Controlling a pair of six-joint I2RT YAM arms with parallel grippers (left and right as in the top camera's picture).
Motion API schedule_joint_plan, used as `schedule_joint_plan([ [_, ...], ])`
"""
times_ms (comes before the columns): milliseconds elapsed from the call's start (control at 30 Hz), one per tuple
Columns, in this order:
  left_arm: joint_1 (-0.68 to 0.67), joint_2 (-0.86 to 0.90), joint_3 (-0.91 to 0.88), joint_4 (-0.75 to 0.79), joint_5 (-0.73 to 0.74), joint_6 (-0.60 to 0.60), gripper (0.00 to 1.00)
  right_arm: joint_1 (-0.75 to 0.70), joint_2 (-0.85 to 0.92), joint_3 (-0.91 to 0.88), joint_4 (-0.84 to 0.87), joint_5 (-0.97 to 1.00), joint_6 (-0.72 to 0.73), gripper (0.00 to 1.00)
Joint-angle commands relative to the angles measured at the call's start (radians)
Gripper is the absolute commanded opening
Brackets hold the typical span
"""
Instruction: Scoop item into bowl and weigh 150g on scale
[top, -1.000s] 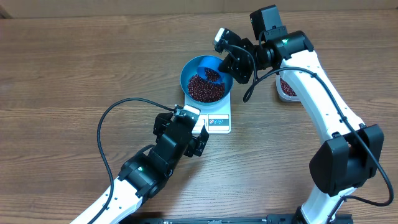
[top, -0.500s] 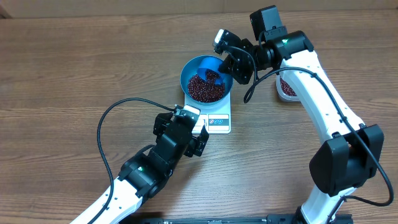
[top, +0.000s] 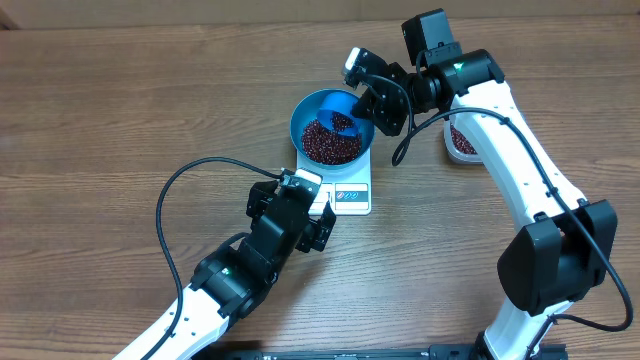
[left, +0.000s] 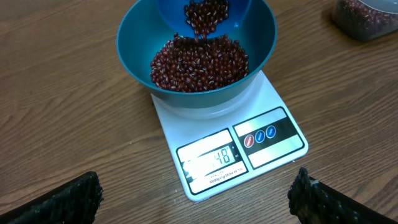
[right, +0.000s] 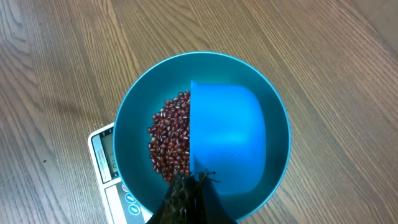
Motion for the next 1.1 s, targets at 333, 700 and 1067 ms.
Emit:
schedule_joint_plan([
  [333, 0.006, 0.006, -0.008, 0.001, -0.018, 0.019, 1.00, 0.002, -0.049, 0.035, -0.017, -0.010, 0.019, 0.04],
  [700, 0.006, 0.006, -0.008, 0.001, -0.018, 0.019, 0.99, 0.002, -0.049, 0.035, -0.017, -0.010, 0.011, 0.04],
  [1067, 0.006, 0.006, -0.008, 0.001, -0.018, 0.019, 1.00, 0.002, -0.049, 0.035, -0.008, -0.010, -0.010, 0.04],
])
